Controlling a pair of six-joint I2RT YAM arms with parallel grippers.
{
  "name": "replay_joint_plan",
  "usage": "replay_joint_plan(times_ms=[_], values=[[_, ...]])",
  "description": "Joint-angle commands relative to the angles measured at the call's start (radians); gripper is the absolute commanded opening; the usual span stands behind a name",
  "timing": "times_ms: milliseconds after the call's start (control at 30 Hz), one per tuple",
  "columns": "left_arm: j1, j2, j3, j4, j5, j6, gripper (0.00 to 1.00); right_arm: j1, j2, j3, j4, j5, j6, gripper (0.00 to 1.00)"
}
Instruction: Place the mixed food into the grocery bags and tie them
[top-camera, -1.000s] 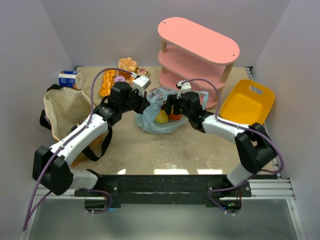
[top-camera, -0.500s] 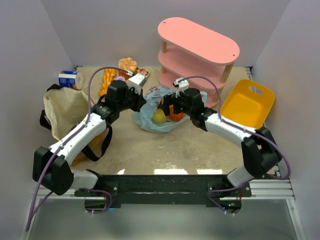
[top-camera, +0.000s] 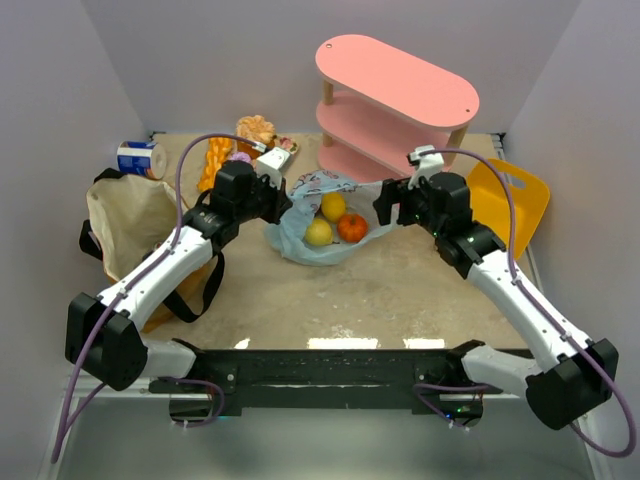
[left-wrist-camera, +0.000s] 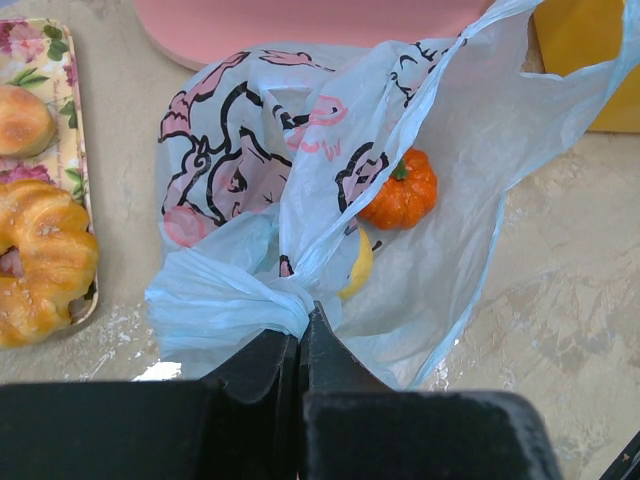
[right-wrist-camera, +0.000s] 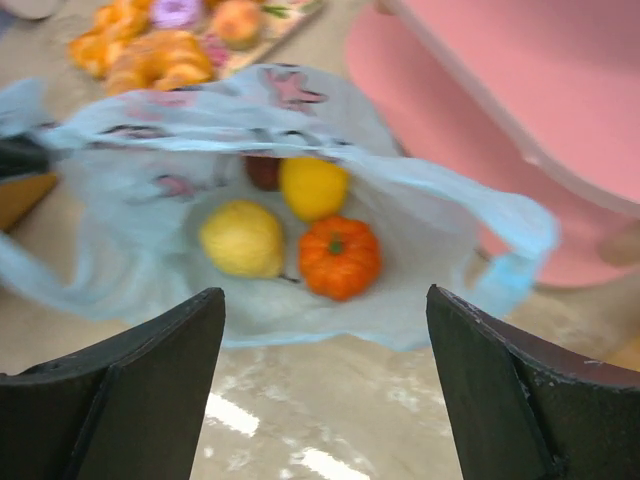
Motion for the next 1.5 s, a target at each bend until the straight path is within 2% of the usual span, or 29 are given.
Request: replay_joint_plan(times_ms=[0,200,267,300,367,400,467,500,533,667,800,867,1067,1100,1167,1200,1300,1467], values=[[0.008,-0.011,0.021,0.024,0.012,0.007,0.00,-0.131,0.018,-0.047,-0.027,-0.012,-0.022,0.85],[0.008,-0.013,0.021,0.024,0.008,0.010,0.00,-0.146,0.090,-0.077,0.065,-0.029,-0.044,0.82],[0.008,-0.013,0.021,0.024,0.009,0.011,0.00,-0.151,0.131,-0.085,0.096,-0.055,-0.045,0.78],[0.008,-0.011,0.022,0.021,0.009,0.011,0.00,-0.152,0.145,-0.085,0.113,-0.053,-0.044,0.67],[0.008,-0.016,0.024,0.019,0.002,0.019,0.00,-0.152,0.173,-0.080,0.112,-0.050,-0.042,0.54],[0.009,-0.016,0.025,0.016,-0.001,0.020,0.00,-0.154,0.174,-0.071,0.110,-0.058,-0.053,0.42],[0.018,-0.020,0.035,0.015,0.008,0.022,0.00,-0.152,0.162,-0.057,0.087,-0.064,-0.070,0.27],[0.023,-0.023,0.047,0.015,0.017,0.016,0.00,-0.152,0.139,-0.025,0.069,-0.060,-0.087,0.07],[0.037,-0.025,0.059,0.010,0.029,0.011,0.00,-0.152,0.121,-0.004,0.047,-0.058,-0.096,0.00],[0.055,-0.002,0.191,-0.083,0.060,-0.001,0.00,-0.152,0.029,0.146,-0.126,-0.043,-0.134,0.00],[0.060,0.007,0.277,-0.138,0.052,-0.010,0.00,-0.152,-0.040,0.278,-0.207,-0.049,-0.137,0.00],[0.060,0.023,0.309,-0.149,0.052,-0.015,0.00,-0.152,-0.060,0.282,-0.218,-0.046,-0.133,0.00],[0.060,0.133,0.351,-0.220,0.087,0.000,0.00,-0.154,-0.043,0.153,-0.207,-0.018,-0.110,0.00],[0.060,0.156,0.354,-0.223,0.104,0.005,0.06,-0.154,-0.043,0.139,-0.203,-0.023,-0.104,0.00],[0.060,0.171,0.374,-0.220,0.129,0.014,0.28,-0.152,-0.059,0.099,-0.183,-0.027,-0.094,0.00],[0.060,0.180,0.392,-0.220,0.127,0.017,0.50,-0.154,-0.065,0.090,-0.180,-0.029,-0.096,0.00],[0.061,0.175,0.467,-0.218,0.092,0.053,0.75,-0.152,-0.082,0.078,-0.183,-0.023,-0.093,0.00],[0.103,0.116,0.487,-0.116,0.017,0.060,0.94,-0.152,-0.077,0.082,-0.181,-0.053,-0.079,0.00]])
